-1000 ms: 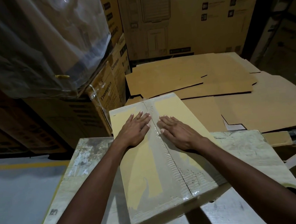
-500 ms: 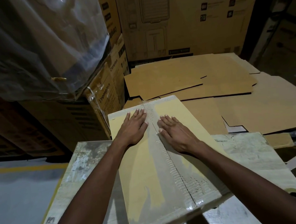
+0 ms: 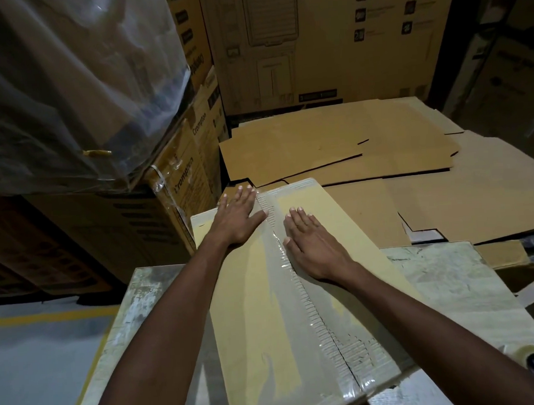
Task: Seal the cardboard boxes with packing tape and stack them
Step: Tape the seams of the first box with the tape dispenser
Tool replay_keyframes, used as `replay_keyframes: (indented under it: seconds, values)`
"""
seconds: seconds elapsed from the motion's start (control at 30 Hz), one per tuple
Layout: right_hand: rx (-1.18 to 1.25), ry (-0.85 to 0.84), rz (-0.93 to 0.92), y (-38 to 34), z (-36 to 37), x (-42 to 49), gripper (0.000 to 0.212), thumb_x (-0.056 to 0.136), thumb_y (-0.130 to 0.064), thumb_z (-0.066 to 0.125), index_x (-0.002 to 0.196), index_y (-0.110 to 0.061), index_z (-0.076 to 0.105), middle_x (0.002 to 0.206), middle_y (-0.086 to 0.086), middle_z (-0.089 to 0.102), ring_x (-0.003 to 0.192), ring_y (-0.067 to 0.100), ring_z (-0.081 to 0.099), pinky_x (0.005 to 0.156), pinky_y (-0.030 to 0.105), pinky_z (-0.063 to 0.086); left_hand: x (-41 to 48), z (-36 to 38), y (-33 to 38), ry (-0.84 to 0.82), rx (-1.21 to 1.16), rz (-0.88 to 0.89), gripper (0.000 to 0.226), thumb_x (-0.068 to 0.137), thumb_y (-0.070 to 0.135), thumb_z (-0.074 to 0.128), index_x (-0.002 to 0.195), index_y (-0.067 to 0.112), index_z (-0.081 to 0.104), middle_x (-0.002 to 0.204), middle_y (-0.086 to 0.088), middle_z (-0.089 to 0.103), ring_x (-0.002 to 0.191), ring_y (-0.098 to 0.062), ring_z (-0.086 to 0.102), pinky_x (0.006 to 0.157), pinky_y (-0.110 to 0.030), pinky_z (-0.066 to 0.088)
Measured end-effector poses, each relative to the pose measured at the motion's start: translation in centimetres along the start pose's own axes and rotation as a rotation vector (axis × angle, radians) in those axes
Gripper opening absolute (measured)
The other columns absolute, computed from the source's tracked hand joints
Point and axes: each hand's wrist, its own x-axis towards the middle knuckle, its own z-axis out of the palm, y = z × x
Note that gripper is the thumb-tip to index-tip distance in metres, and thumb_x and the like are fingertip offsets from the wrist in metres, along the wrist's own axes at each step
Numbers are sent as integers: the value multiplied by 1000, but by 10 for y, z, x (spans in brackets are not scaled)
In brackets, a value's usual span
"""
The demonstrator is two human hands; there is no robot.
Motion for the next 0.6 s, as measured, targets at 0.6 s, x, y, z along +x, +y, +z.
replay_keyframes:
  seconds: [0.6]
  values:
    - [56, -59, -102, 17, -19, 57, 58, 112, -33, 25, 165, -11, 14, 173, 7, 2, 159, 18, -5, 128, 34, -1, 15, -4, -2, 88, -95, -108, 45, 111, 37, 23, 144, 26, 52, 145, -1, 56, 132, -26, 48, 113, -52, 26]
